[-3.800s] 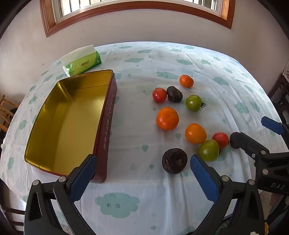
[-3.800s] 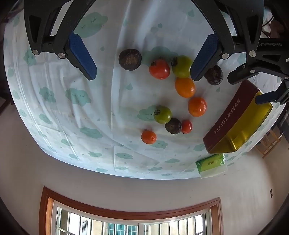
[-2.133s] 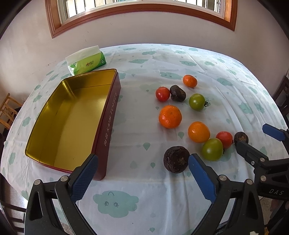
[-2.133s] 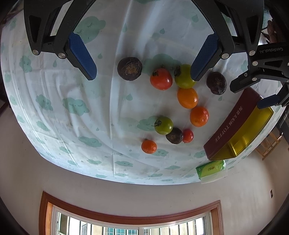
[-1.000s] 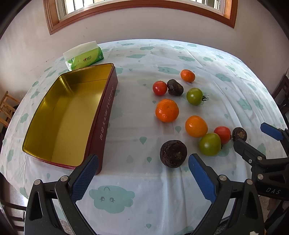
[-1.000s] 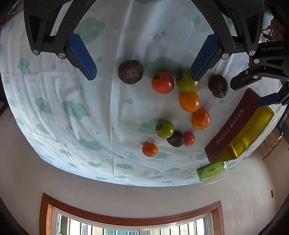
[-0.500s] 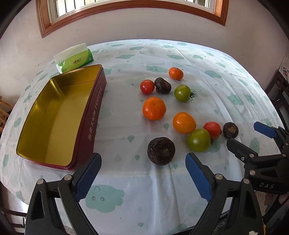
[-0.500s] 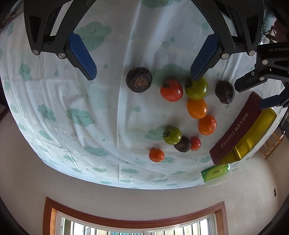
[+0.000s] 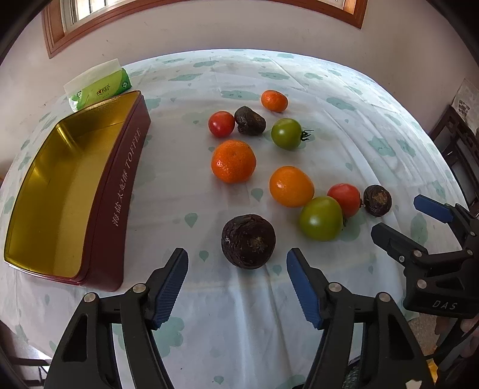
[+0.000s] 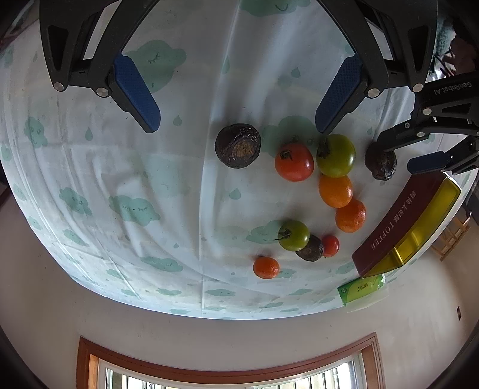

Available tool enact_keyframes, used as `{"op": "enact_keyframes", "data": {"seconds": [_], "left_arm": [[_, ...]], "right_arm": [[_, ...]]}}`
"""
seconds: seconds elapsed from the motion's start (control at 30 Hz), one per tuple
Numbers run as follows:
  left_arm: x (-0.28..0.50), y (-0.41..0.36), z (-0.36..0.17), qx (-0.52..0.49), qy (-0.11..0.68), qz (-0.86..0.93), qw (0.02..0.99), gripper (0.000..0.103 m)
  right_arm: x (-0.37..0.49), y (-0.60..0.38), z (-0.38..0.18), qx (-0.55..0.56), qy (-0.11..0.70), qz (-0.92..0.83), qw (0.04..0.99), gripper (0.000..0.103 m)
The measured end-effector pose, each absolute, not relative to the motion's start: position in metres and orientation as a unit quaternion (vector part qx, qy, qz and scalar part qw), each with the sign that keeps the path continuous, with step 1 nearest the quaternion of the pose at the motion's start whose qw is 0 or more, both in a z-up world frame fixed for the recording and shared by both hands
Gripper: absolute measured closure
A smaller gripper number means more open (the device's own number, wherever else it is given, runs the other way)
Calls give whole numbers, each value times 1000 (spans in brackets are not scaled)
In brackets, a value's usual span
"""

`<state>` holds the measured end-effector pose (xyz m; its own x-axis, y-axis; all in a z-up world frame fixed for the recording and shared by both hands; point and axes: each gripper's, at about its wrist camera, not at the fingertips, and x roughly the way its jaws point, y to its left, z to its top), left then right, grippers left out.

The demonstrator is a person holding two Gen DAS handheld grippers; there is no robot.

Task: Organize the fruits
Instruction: 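Close the left gripper around the dark brown fruit, then carry the dark brown fruit with the left gripper over the gold tin tray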

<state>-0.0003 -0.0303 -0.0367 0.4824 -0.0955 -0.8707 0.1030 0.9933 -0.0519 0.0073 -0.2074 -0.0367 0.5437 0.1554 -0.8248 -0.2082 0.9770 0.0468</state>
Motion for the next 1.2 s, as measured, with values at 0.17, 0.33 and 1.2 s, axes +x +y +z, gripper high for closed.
{"op": "enact_keyframes", "data": {"seconds": [0.17, 0.33, 1.2], "left_arm": [[5, -32, -40, 6, 508, -58, 859, 48], [10, -32, -43, 2, 513, -62, 856, 56], [12, -1, 2, -44, 479, -80, 873, 69]], "right_arm": [[10, -209, -40, -25, 471, 105, 876, 0], [10, -210, -41, -24, 471, 105, 876, 0], [16, -208, -61, -39, 501, 89, 860, 0]]}}
